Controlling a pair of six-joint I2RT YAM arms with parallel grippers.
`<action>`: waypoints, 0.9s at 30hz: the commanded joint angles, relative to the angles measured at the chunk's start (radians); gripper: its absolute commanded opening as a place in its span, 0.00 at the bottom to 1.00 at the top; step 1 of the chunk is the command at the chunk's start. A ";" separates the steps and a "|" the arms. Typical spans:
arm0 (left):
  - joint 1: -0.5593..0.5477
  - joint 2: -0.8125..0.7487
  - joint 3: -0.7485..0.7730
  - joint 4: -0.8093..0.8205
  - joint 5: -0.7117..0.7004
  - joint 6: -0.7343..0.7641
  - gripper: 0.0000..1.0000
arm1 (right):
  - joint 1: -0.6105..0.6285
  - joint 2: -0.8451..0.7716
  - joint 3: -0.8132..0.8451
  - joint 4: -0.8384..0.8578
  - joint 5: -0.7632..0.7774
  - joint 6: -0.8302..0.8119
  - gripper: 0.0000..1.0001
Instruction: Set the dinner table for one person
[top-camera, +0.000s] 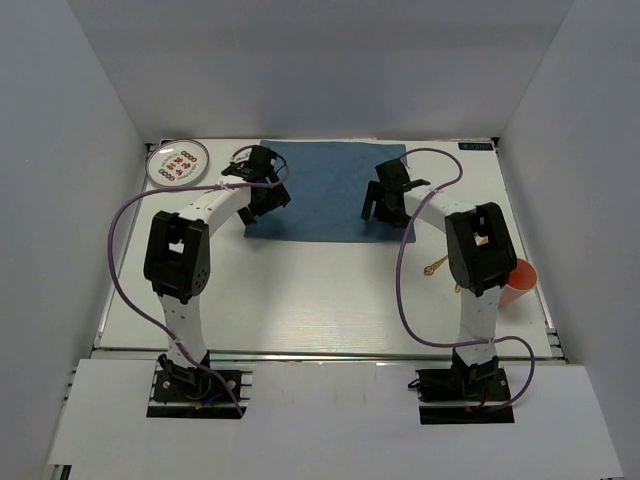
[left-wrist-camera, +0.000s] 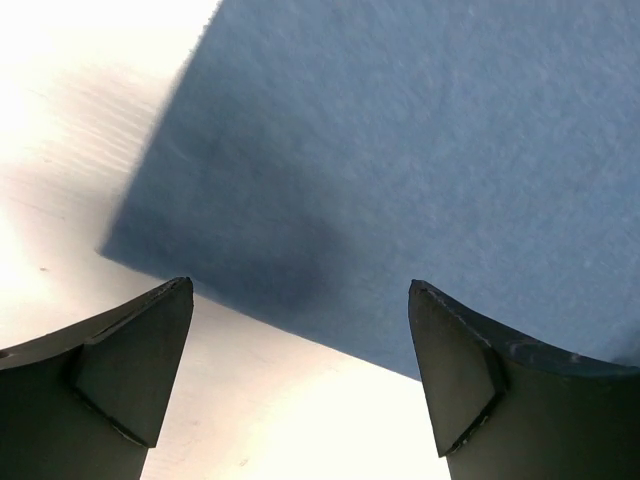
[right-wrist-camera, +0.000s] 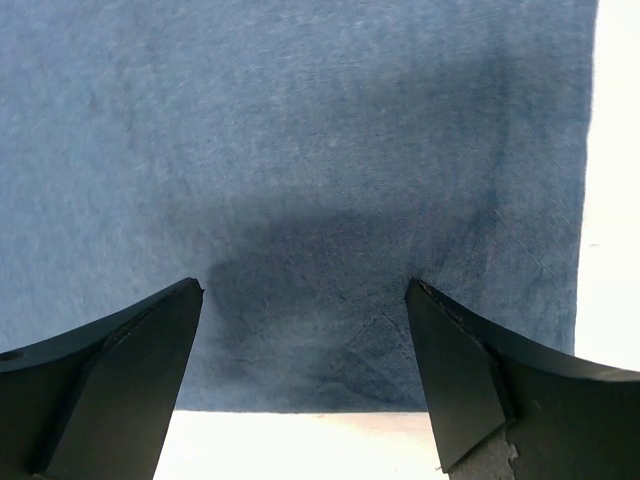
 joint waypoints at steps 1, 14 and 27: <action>0.004 -0.021 0.041 -0.070 -0.038 -0.004 0.98 | -0.030 0.068 0.026 -0.096 0.074 -0.010 0.89; 0.013 -0.147 0.061 -0.110 -0.116 -0.022 0.98 | -0.033 -0.066 0.046 -0.004 -0.050 -0.175 0.89; 0.245 -0.133 0.102 -0.145 -0.050 -0.192 0.98 | 0.059 -0.276 -0.104 0.191 -0.357 -0.176 0.89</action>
